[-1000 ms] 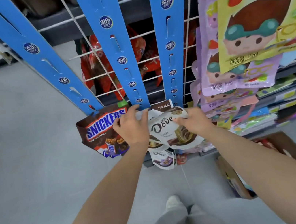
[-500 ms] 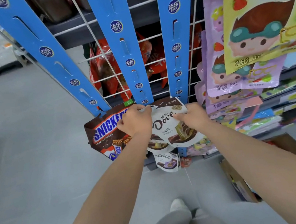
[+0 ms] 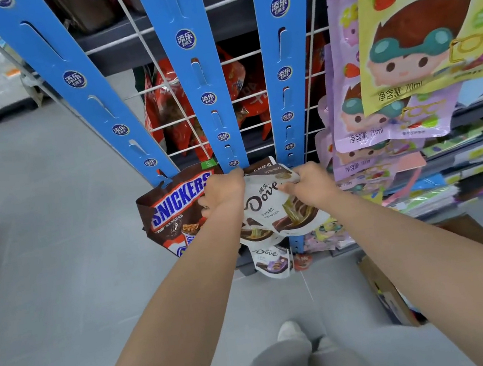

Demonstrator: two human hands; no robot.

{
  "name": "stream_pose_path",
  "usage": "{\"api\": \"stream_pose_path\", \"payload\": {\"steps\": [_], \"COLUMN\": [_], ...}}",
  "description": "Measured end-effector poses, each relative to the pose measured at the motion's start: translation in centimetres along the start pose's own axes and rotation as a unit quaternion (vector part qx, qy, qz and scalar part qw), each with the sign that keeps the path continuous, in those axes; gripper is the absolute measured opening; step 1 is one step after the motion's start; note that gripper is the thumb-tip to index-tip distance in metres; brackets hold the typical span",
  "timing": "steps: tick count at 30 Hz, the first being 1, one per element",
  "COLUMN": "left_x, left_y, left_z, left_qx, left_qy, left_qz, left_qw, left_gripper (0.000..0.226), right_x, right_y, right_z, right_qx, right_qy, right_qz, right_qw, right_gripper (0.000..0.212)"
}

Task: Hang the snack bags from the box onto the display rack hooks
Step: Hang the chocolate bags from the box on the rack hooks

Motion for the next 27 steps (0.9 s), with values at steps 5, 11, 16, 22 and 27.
{"api": "stream_pose_path", "payload": {"steps": [5, 11, 16, 22, 27], "left_x": [0.0, 0.3, 1.7, 3.1, 3.9], "left_y": [0.2, -0.1, 0.8, 1.5, -0.1], "left_z": [0.1, 0.9, 2.3, 2.3, 1.3], "left_qx": [-0.026, -0.141, -0.265, -0.327, -0.419], "left_qy": [0.049, 0.106, 0.095, 0.115, 0.101], "left_qz": [0.001, -0.072, -0.075, -0.040, 0.009], "left_qw": [0.998, 0.982, 0.957, 0.937, 0.902], "left_gripper": [0.046, 0.044, 0.030, 0.026, 0.026], "right_x": [-1.0, -1.3, -2.0, -2.5, -1.7], "right_y": [-0.1, 0.1, 0.4, -0.3, -1.5], "right_z": [-0.1, 0.1, -0.4, 0.0, 0.0], "right_qx": [-0.011, -0.025, -0.060, -0.050, -0.065], "right_qy": [-0.004, -0.012, -0.024, -0.029, -0.009], "right_qz": [0.000, 0.003, 0.029, 0.050, 0.059], "right_qw": [1.000, 1.000, 0.998, 0.997, 0.996], "right_gripper": [0.038, 0.023, 0.013, 0.011, 0.021]}}
Point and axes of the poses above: each hand's wrist, its own y-axis towards the middle knuckle, its own x-axis out of the back of the hand, z = x × y, the point moved 5 cm from there along y, towards the middle knuckle, and after that the axes turned 4 degrees about -z, right-handed, at the moved point
